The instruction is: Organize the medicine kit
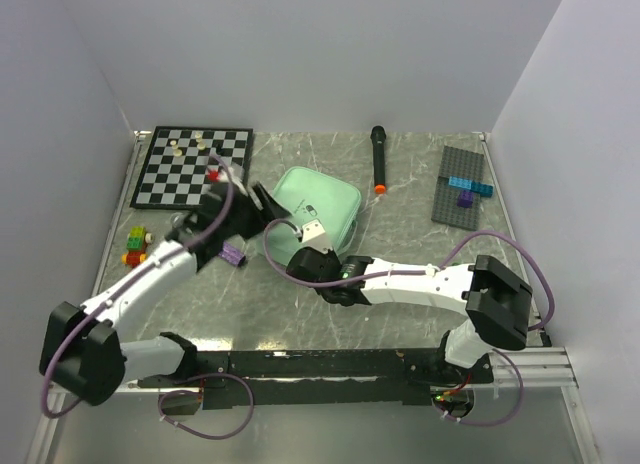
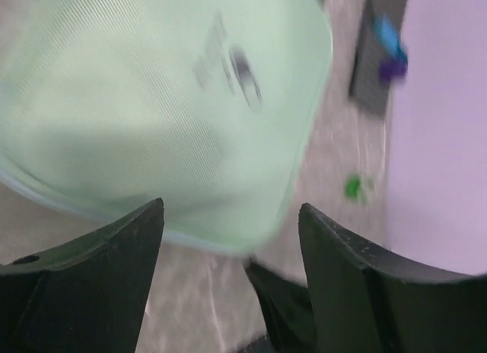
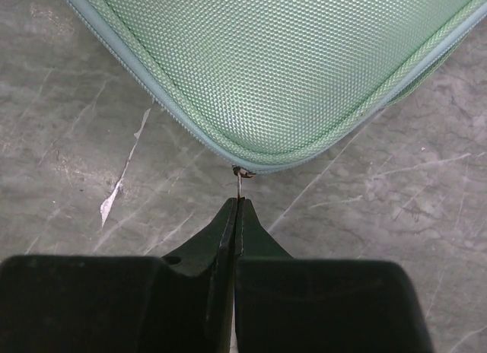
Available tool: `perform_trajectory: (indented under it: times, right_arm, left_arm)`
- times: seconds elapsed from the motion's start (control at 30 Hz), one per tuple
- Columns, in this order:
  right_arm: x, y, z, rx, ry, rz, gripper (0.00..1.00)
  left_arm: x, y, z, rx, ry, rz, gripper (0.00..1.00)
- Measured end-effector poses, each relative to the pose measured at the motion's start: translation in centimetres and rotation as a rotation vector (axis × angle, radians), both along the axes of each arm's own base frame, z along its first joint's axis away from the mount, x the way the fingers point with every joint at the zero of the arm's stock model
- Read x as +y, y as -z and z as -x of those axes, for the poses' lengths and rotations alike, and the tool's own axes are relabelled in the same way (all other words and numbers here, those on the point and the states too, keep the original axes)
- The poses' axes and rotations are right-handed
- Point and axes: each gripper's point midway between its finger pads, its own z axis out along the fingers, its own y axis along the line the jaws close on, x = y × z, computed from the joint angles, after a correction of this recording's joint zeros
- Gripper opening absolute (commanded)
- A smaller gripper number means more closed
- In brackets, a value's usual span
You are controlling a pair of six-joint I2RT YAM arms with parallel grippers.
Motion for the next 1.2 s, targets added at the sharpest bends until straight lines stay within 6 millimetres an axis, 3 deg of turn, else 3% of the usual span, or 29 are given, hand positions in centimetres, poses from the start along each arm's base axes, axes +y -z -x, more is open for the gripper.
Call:
perform_trajectory:
  times: [0.1, 0.2, 0.53, 0.67, 0.83, 1.03, 1.2]
  right_arm:
    - [0.0, 0.0, 0.0, -0.001, -0.007, 0.005, 0.0]
    - [-0.1, 0.0, 0.0, -0.004, -0.011, -0.002, 0.0]
    - [0.0, -0.1, 0.1, -0.003, -0.012, -0.008, 0.0]
    - [0.1, 0.0, 0.1, 0.001, -0.015, -0.01, 0.0]
    - [0.0, 0.1, 0.3, 0.003, -0.038, -0.018, 0.0]
    - [-0.7, 0.0, 0.3, -0.026, -0.064, -0.049, 0.0]
    - [-2.4, -0.2, -0.7, -0.008, -0.009, -0.116, 0.0]
  left_arm:
    - [-3.7, 2.5, 4.1, 0.053, 0.105, 0.033, 0.76]
    - [-4.2, 6.2, 6.1, 0.152, 0.112, 0.007, 0.76]
    - [-4.4, 8.3, 5.4, 0.2, 0.066, -0.008, 0.72]
    - [-4.6, 9.4, 4.6, 0.23, 0.052, -0.046, 0.57]
    - [-4.3, 9.8, 4.2, 0.257, 0.037, -0.085, 0.47]
    - [-3.8, 10.1, 3.8, 0.278, 0.056, -0.065, 0.01]
    - [-3.5, 10.2, 3.3, 0.304, 0.092, -0.037, 0.01]
